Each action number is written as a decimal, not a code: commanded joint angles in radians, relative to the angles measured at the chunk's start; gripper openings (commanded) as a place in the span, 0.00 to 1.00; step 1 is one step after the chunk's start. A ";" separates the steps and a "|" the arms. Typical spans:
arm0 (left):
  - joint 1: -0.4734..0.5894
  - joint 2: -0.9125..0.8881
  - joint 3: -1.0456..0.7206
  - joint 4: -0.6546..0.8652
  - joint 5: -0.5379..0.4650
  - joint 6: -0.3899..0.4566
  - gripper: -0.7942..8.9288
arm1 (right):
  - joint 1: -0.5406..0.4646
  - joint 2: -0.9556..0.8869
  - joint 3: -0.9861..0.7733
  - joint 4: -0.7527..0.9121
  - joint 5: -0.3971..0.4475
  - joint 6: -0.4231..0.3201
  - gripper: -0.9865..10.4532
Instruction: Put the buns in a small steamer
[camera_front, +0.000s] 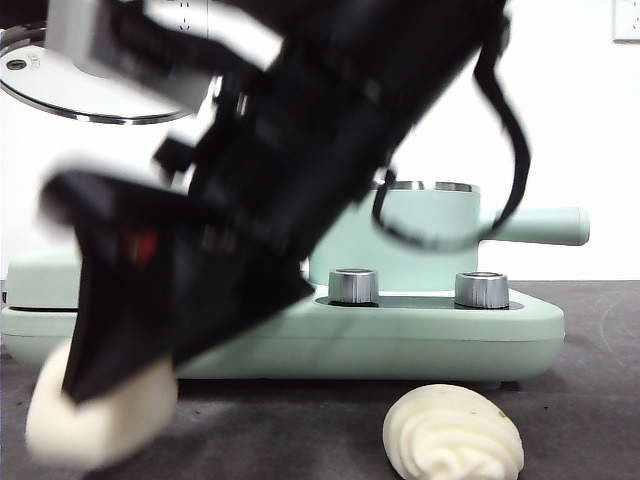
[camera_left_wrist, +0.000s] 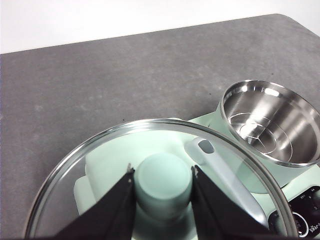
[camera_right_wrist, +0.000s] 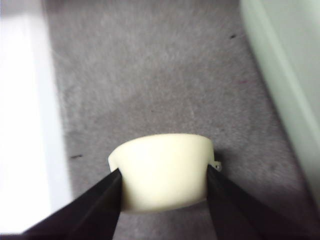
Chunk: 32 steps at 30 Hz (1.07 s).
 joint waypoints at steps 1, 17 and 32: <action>-0.002 0.001 0.019 0.027 0.001 -0.003 0.09 | 0.007 -0.069 0.051 -0.078 0.005 0.058 0.29; -0.002 0.001 0.019 0.021 0.001 0.000 0.09 | -0.275 -0.316 0.380 -0.659 0.130 0.109 0.29; -0.002 0.001 0.019 0.020 0.001 0.000 0.09 | -0.574 0.019 0.608 -0.560 -0.014 0.022 0.29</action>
